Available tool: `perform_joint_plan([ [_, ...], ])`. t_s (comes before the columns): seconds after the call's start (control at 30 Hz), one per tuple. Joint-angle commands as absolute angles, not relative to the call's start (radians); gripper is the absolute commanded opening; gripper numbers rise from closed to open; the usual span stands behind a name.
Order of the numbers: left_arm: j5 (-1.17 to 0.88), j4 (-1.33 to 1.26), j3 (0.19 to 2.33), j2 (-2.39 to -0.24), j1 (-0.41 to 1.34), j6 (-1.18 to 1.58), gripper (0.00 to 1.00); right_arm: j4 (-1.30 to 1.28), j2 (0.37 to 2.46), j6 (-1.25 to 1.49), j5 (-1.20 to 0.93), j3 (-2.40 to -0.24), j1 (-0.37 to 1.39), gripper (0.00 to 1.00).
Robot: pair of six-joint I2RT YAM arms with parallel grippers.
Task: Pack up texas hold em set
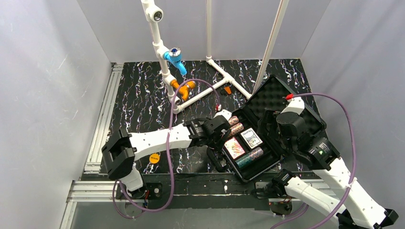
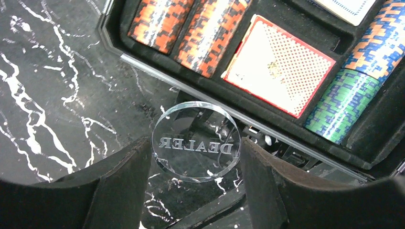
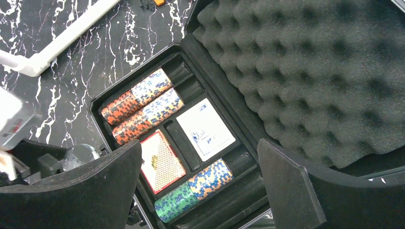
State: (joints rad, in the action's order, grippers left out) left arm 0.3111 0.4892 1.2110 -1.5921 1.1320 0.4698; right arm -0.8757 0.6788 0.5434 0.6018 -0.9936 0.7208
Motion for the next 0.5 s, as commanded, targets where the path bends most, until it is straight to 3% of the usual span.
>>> perform_joint_plan([
  [0.0, 0.288, 0.479, 1.29, -1.64, 1.142, 0.44, 0.0, -0.888, 0.653, 0.522, 0.65, -1.046, 0.722, 0.98],
  [0.47, 0.237, 0.487, 1.537, -1.846, 1.143, 0.381, 0.0, -0.905, 0.597, 0.521, 0.699, -1.075, 0.723, 0.98],
])
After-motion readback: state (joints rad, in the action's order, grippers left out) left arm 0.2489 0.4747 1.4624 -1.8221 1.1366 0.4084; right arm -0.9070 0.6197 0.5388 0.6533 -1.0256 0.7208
